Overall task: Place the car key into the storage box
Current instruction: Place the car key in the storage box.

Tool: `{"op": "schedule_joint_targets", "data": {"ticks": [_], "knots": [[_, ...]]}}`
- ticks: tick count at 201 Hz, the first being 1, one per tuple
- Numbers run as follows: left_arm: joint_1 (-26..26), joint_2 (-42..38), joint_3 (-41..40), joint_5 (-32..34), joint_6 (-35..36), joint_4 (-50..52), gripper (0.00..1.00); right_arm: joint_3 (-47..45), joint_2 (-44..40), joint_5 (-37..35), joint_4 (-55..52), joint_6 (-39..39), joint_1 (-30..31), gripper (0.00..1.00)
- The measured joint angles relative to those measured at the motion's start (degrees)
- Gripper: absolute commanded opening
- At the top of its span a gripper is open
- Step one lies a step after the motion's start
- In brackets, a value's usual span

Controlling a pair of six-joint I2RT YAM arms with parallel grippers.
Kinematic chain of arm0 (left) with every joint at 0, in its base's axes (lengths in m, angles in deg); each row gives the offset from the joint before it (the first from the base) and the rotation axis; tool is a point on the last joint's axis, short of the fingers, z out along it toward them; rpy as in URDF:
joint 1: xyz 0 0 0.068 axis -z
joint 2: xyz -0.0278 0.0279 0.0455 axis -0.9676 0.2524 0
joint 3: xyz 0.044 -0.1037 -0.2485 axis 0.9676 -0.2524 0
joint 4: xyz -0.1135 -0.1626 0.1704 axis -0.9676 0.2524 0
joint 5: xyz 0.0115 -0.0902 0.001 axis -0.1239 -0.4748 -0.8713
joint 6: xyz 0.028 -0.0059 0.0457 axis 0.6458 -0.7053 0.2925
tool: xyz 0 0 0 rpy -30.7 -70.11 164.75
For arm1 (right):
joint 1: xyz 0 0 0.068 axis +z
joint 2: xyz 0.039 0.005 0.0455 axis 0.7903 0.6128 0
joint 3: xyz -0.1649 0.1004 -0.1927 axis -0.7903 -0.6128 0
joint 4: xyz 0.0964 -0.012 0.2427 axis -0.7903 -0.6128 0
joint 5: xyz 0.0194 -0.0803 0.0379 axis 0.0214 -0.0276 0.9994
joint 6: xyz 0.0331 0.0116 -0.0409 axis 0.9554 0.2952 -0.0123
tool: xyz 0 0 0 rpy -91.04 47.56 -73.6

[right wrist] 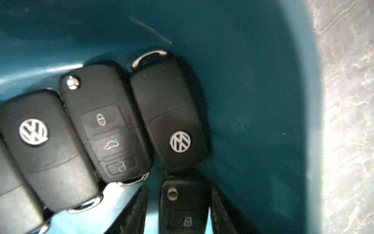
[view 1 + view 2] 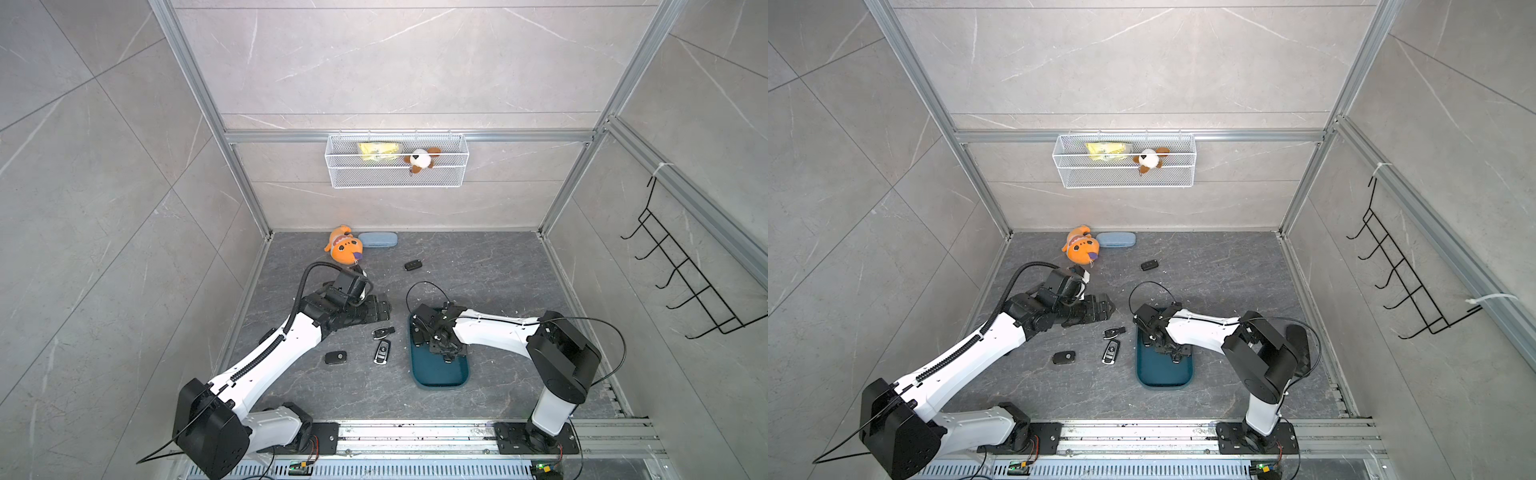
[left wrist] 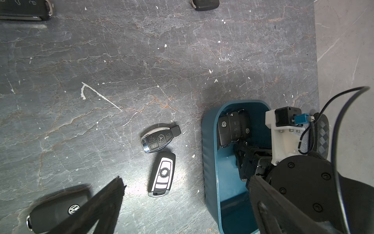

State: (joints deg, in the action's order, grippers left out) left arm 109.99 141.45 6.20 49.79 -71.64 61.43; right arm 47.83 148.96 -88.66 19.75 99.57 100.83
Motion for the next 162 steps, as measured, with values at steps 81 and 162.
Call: {"op": "schedule_joint_targets", "data": {"ticks": [81,162], "knots": [[0.0,0.0,0.0,0.0,0.0,-0.1,1.00,1.3,0.0,-2.2,-3.8,0.0,1.0,0.44],[0.0,0.1,0.0,0.0,0.0,-0.1,1.00,1.6,0.0,-4.4,-5.4,-1.5,1.0,0.40]]}}
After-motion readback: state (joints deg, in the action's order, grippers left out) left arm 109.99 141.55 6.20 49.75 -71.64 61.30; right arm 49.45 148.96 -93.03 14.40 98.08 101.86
